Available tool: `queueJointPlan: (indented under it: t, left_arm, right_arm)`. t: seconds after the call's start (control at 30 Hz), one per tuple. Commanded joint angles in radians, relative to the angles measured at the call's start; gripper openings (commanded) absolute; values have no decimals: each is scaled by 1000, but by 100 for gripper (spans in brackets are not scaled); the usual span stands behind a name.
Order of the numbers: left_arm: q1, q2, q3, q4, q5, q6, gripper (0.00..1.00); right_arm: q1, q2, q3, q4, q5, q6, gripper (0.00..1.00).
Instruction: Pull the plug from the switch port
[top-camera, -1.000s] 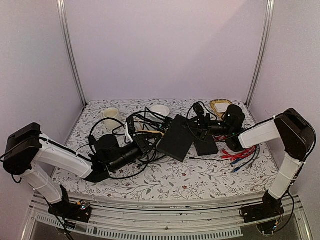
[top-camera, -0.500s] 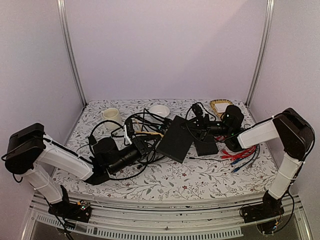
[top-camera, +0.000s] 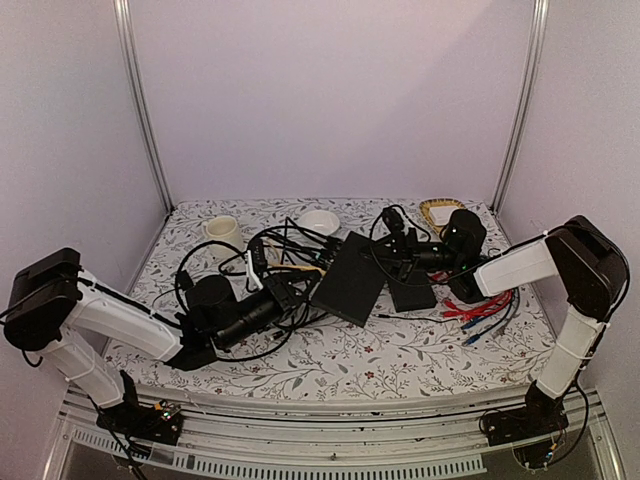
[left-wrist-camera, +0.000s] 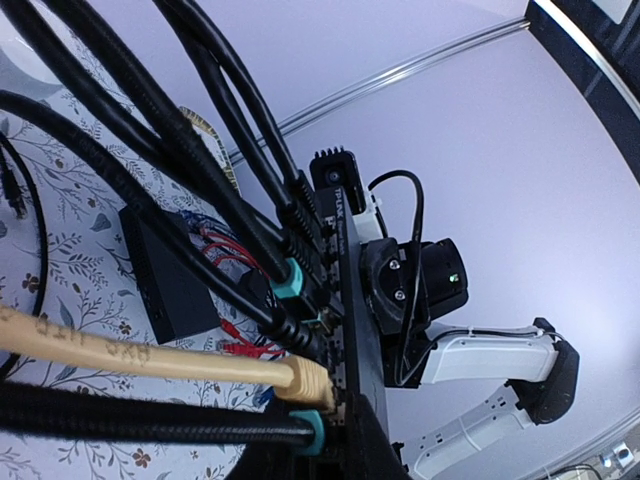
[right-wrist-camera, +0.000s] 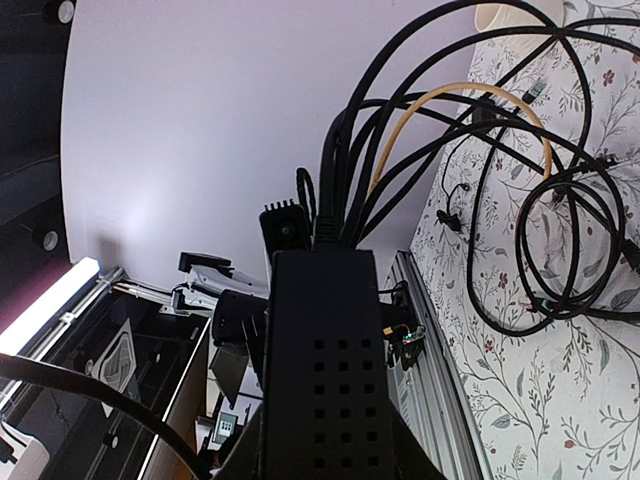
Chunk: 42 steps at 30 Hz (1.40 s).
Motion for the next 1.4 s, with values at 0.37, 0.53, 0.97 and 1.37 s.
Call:
queueJointPlan:
  t: [0.37, 0.53, 0.97, 1.37]
  left_arm:
    - [7, -41, -21, -99, -127, 22, 0]
    - [7, -48, -38, -72, -144, 8, 0]
    - [8, -53, -101, 25, -184, -29, 0]
    - [12, -68, -119, 17, -208, -29, 0]
  right_arm:
    - [-30, -52, 40, 28, -16, -46, 2]
    - [-34, -49, 41, 28, -16, -46, 1]
    - [-49, -27, 26, 100, -18, 10, 1]
    - [-54, -28, 27, 107, -19, 21, 2]
